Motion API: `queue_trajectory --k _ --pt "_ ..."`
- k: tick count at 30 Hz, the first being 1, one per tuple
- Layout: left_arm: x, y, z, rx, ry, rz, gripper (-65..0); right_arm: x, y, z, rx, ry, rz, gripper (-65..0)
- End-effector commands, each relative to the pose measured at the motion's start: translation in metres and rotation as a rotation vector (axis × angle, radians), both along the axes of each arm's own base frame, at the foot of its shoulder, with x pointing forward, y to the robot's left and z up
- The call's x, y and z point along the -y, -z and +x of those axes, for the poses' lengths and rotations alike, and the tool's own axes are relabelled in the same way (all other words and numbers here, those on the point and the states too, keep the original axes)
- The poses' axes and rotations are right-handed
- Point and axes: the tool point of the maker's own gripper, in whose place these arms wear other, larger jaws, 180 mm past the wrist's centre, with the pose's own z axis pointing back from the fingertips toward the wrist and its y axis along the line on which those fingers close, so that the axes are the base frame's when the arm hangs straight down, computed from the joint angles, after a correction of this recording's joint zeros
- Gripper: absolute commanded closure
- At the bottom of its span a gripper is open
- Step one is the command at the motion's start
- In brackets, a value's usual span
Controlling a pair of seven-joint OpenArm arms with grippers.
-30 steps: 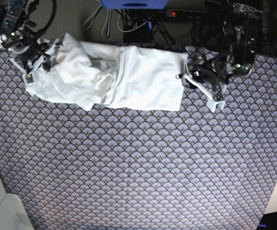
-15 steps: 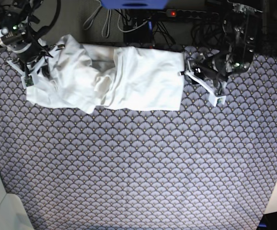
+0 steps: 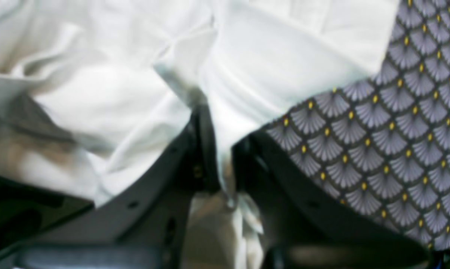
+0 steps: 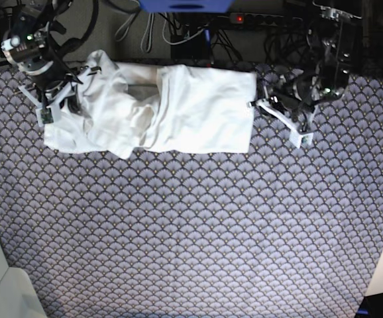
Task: Fold the T-shirt properly
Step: 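Lift the shirt end with the right gripper and fold it toward the left gripper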
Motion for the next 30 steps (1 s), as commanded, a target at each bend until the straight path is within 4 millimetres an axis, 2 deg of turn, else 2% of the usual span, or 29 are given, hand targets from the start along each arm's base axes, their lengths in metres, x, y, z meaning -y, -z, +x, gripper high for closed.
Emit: queue_trajectory --k 1,10,17,23,26,30 --pt "0.001 0.0 -0.003 -0.015 0.003 -0.005 -0.8 -0.005 -0.013 0.01 0.062 -0.014 0.01 0.0" --pt "0.001 0.0 -0.004 -0.018 0.004 -0.006 -0.1 -0.051 -0.014 0.019 0.076 -0.107 0.086 0.0" --pt "0.008 0.001 -0.004 -0.018 0.001 -0.019 -0.1 -0.115 -0.024 0.022 0.105 -0.275 0.156 0.0" --pt "0.006 0.0 -0.004 -0.019 -0.004 -0.018 -0.1 -0.174 -0.039 0.022 0.142 -0.435 0.23 0.0" --pt "0.006 0.001 -0.004 -0.018 -0.004 -0.015 -0.1 -0.191 -0.05 0.021 0.169 -0.474 0.309 0.0" --pt "0.005 0.0 -0.003 -0.019 -0.007 -0.015 -0.1 -0.202 -0.07 0.02 0.221 -0.529 0.433 0.0"
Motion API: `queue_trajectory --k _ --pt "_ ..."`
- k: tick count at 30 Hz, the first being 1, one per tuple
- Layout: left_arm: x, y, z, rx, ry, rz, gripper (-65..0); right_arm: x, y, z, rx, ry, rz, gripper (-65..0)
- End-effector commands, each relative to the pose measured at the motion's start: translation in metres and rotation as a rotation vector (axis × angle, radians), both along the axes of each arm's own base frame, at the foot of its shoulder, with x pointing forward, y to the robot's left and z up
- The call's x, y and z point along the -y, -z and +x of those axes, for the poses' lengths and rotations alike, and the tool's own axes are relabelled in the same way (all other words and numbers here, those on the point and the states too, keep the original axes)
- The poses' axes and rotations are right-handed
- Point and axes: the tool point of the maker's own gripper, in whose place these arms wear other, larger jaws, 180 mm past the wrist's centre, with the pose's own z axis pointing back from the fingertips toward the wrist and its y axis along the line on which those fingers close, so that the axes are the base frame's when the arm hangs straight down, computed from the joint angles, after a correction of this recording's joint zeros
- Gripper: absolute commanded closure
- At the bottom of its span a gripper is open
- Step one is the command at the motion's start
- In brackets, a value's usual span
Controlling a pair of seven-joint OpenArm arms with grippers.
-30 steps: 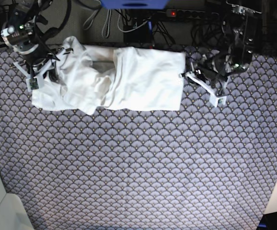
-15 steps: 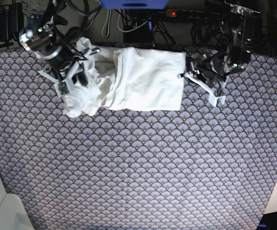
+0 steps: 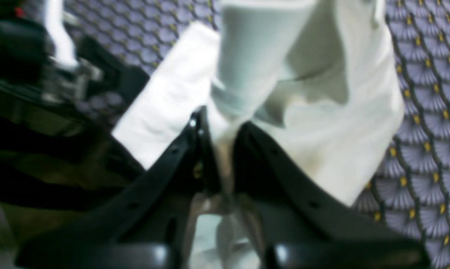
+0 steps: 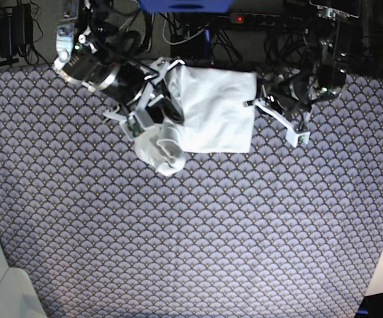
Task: Fold the T-shirt properly
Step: 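Lift the shirt end with the right gripper and fold it toward the left gripper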
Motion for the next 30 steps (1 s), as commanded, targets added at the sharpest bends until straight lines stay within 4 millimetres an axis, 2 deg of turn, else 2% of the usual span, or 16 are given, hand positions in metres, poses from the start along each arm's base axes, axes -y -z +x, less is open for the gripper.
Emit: queue_trajectory --k 1,5,9,11,15,22,26,30 --pt "0.0 0.0 -0.003 -0.012 0.005 0.002 -0.1 -0.01 -0.023 0.004 0.058 -0.016 0.093 0.0" --pt "0.001 0.0 -0.003 -0.013 0.004 -0.005 -0.1 -0.02 -0.029 0.001 0.062 -0.051 0.132 0.0" --pt "0.001 -0.001 -0.003 -0.013 0.003 -0.007 -0.1 -0.045 -0.033 -0.009 0.062 -0.138 0.154 0.0" --pt "0.001 -0.002 -0.002 -0.009 0.002 -0.007 -0.1 -0.053 -0.039 -0.007 0.083 -0.167 0.162 0.0" --pt "0.001 -0.004 0.0 0.0 0.003 -0.008 -0.1 -0.069 -0.035 -0.003 0.077 -0.221 0.17 0.0" --pt "0.002 -0.009 0.002 0.016 0.007 -0.008 -0.1 -0.073 -0.011 0.001 0.012 -0.232 0.161 0.0" --pt "0.008 -0.025 0.002 0.037 0.037 -0.017 -0.1 -0.075 -0.001 0.007 -0.012 -0.235 0.155 -0.1" --pt "-0.006 -0.046 0.009 0.067 0.001 -0.016 -0.1 -0.076 0.004 0.007 -0.031 -0.234 0.159 -6.4"
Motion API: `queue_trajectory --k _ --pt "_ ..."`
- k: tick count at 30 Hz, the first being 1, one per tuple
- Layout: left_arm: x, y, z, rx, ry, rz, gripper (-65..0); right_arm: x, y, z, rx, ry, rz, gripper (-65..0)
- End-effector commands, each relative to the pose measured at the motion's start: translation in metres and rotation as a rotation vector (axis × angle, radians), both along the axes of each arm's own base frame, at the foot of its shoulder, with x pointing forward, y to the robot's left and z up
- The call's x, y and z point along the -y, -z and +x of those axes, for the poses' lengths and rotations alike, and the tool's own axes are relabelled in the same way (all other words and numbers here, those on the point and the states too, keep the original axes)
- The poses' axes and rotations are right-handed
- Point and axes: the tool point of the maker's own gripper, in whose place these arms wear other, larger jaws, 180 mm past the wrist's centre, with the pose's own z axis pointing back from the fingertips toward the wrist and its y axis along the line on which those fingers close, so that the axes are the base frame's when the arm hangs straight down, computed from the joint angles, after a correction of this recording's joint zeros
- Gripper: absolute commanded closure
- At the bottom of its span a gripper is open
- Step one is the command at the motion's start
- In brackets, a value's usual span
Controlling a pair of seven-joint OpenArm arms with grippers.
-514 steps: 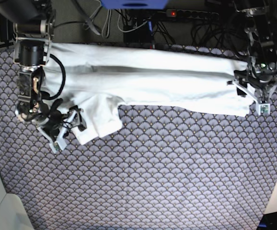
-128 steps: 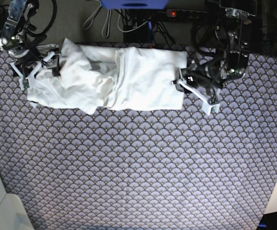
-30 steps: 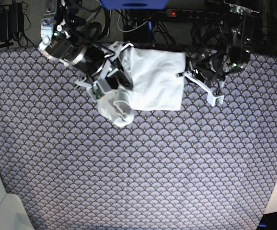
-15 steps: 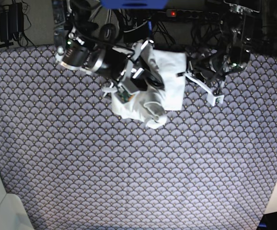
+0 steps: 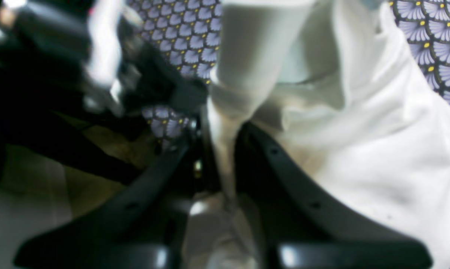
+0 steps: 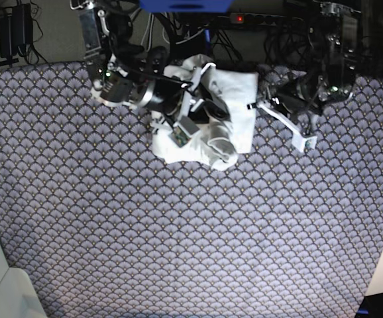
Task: Fold the T-shirt properly
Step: 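Lift the shirt end with the right gripper and fold it toward the left gripper, then release the right gripper and move the left arm away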
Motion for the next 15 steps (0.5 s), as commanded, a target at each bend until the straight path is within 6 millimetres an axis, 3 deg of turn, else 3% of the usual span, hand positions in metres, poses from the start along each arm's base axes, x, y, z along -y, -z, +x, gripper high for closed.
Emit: queue_trajectory --k 1,8,15 --pt "-0.007 -0.011 0.007 0.034 -0.014 0.004 -0.1 -0.007 -0.015 0.005 0.03 0.002 0.06 -7.9" --pt "-0.058 -0.026 0.01 0.048 -0.143 0.043 -0.1 -0.033 -0.003 -0.007 -0.007 -0.092 0.061 -10.4" --pt "-0.124 -0.029 -0.011 0.032 -0.284 0.134 -0.1 -0.058 0.008 -0.013 -0.028 -0.196 0.042 -10.6"
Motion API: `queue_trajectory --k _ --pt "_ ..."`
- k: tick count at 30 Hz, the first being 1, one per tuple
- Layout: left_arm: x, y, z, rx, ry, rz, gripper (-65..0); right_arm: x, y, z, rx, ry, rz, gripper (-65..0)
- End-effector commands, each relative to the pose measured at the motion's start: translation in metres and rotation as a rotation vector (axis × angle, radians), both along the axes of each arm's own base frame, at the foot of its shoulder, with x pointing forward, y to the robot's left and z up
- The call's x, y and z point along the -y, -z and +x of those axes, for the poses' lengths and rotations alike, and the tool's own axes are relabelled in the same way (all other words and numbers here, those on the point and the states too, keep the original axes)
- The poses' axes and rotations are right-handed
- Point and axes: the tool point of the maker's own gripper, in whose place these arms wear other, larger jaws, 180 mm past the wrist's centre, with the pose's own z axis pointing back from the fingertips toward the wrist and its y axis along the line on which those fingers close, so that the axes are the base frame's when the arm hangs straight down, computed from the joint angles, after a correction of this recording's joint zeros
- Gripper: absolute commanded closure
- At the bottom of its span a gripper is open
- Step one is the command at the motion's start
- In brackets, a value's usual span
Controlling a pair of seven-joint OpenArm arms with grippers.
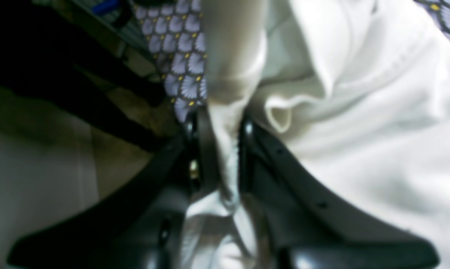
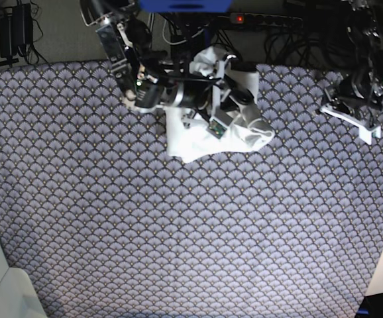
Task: Fold the T-shirt properly
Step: 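Release the right gripper and move the left arm away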
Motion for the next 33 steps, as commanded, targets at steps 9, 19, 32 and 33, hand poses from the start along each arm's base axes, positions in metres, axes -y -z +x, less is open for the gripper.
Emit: queue_trajectory --k 9,19,32,33 --pt "-0.049 -0.016 -0.015 0.011 -0.075 0.092 -0.1 -0.016 -0.024 0.003 0.049 -0.03 0.077 -36.5" --pt "-0.064 -0.012 -0.036 -0.049 -0.067 0.141 -0.1 0.002 -0.078 0.005 0.224 -0.012 0.119 -37.8" --pt "-0.082 -0.017 -0.041 -0.078 -0.044 0.202 -0.1 0.091 -0.035 0.059 0.155 0.251 -0.013 -22.5" --pt "-0.082 -0.018 -0.04 -0.075 -0.044 0.202 -0.1 0.091 -0.034 0.058 0.154 0.251 -0.013 -21.0"
